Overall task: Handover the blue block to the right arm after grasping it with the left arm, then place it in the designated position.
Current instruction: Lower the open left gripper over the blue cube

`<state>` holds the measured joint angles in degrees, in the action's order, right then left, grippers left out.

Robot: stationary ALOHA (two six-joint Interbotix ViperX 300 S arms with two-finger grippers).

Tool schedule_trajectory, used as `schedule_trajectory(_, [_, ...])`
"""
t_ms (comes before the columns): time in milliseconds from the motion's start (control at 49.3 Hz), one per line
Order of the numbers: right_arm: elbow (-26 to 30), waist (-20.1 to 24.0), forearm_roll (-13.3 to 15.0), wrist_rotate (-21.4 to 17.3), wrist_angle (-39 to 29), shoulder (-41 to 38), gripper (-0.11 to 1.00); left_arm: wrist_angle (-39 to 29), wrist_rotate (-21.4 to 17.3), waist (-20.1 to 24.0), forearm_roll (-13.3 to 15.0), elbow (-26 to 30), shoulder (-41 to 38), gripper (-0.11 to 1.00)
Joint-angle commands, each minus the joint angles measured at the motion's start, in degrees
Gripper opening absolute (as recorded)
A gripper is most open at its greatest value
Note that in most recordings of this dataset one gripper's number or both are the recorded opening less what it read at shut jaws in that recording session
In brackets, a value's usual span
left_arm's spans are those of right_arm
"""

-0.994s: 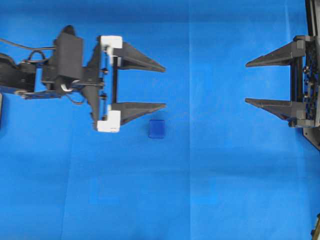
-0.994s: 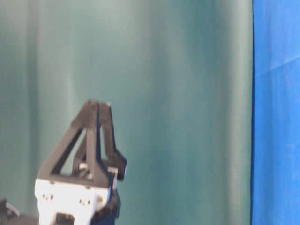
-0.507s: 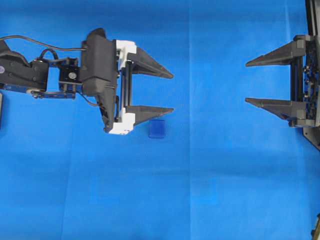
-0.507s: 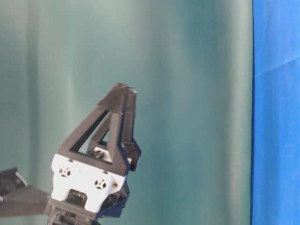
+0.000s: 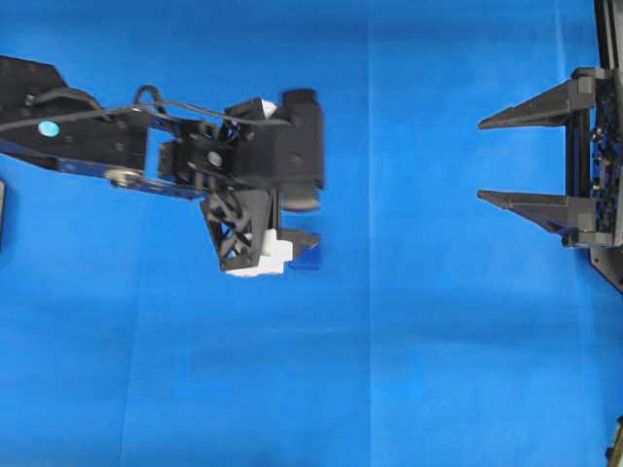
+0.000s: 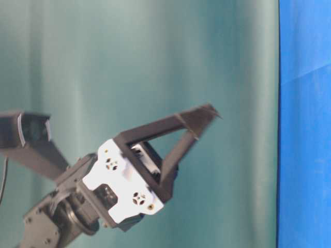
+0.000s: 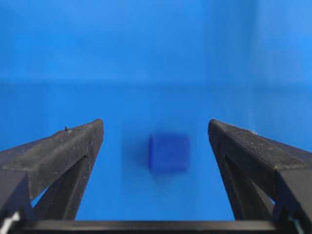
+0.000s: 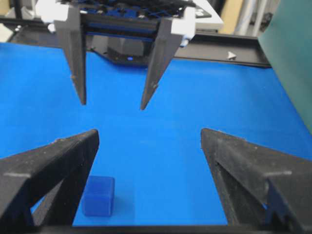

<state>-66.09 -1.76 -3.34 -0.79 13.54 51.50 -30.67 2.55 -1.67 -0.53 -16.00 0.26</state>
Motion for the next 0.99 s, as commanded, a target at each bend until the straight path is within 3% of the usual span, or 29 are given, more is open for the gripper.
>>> schedule_trajectory(0, [1.49, -0.09, 0.09, 0.09, 0.35, -0.44, 0.98, -6.24, 0.00, -0.09, -0.18, 4.48, -0.44, 0.92])
schedule_trajectory(223, [1.49, 0.00, 0.09, 0.09, 0.26, -0.44, 0.98, -11.95, -0.09, -0.35, -0.26, 9.84, -3.16, 0.92])
schedule_trajectory(973, [1.32, 0.00, 0.00, 0.09, 0.18, -0.88, 0.98, -11.78, -0.09, -0.35, -0.35, 9.84, -3.25, 0.92])
